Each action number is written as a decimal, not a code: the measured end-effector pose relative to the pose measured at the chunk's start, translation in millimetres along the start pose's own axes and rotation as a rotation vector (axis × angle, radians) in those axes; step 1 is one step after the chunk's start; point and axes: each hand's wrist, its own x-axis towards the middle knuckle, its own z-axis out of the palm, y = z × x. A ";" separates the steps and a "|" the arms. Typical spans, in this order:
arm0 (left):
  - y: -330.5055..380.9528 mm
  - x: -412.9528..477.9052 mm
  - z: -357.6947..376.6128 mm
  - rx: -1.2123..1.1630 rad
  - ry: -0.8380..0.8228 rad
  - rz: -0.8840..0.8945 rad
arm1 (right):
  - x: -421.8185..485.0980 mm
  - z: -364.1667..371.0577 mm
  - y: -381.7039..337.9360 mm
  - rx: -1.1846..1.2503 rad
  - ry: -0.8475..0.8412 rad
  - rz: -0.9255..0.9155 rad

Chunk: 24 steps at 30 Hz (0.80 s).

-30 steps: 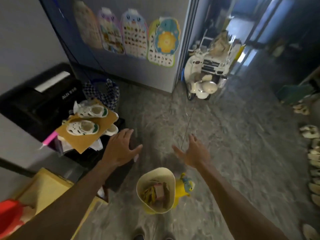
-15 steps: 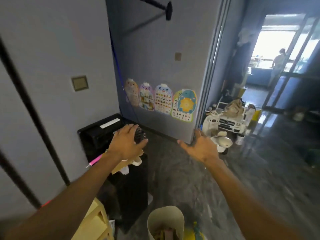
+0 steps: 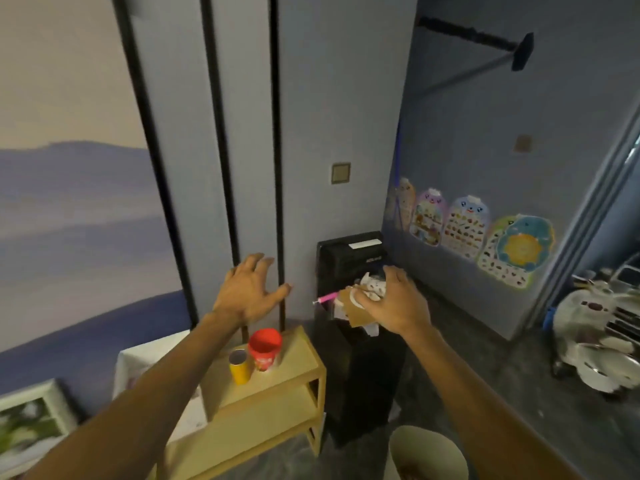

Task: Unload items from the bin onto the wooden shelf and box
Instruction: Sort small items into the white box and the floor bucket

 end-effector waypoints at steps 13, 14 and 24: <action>-287.3 -136.9 -86.3 0.054 -0.067 -0.388 | -43.2 176.6 -297.7 0.058 -0.219 -0.314; -301.8 -141.5 -84.0 0.047 -0.084 -0.422 | -46.5 189.7 -311.3 0.057 -0.242 -0.325; -372.1 -115.4 2.7 -0.009 -0.291 -0.519 | -26.8 302.4 -352.0 0.081 -0.501 -0.289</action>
